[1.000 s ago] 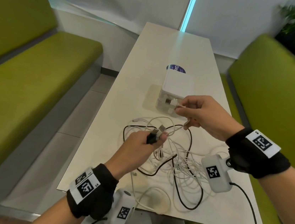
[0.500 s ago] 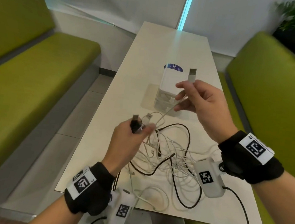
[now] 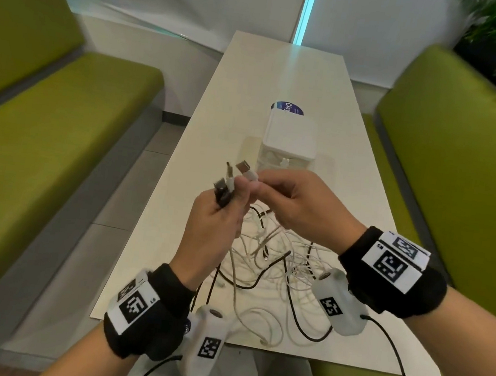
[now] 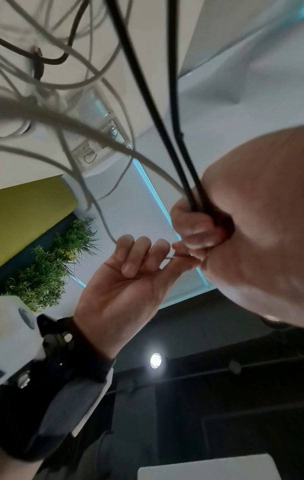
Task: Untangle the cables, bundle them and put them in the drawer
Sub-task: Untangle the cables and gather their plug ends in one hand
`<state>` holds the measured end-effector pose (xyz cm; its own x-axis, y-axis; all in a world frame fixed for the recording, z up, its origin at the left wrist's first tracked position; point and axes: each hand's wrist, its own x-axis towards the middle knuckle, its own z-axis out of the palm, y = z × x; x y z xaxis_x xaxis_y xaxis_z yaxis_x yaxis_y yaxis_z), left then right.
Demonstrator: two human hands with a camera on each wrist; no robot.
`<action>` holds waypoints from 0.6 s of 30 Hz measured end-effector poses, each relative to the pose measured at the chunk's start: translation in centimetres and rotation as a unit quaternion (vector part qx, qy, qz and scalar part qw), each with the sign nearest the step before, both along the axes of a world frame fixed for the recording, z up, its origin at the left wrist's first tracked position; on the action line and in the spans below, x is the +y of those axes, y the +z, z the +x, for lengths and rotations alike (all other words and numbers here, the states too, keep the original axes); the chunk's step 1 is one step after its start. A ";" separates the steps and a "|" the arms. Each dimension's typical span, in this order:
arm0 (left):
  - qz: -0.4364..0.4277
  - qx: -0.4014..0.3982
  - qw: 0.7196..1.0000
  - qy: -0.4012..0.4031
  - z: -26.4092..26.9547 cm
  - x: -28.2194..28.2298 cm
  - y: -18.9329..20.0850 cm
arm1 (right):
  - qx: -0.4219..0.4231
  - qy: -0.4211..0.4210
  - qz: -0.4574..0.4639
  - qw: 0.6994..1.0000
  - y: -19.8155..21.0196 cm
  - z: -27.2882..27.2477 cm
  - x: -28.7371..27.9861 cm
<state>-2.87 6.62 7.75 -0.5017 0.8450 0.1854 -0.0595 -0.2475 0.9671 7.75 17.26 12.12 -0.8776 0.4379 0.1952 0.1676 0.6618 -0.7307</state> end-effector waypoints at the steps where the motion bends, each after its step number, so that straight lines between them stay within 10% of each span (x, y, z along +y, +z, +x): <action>1: -0.007 0.032 0.999 0.006 0.1 -0.1 0.1 | 0.004 -0.001 0.005 1.000 0.0 -0.1 0.0; 9: 0.046 0.081 0.991 0.099 0.0 -0.1 0.0 | -0.031 0.035 0.020 0.999 -0.1 0.2 -0.6; 18: 0.063 -0.085 0.989 0.104 -0.5 -0.3 1.0 | -0.158 0.003 -0.023 0.987 -2.0 2.0 0.7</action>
<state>-3.41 6.27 8.73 -0.6953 0.6955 0.1811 -0.1532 -0.3897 0.9081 9.77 17.95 10.16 -0.8939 0.4347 -0.1093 0.3888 0.6307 -0.6716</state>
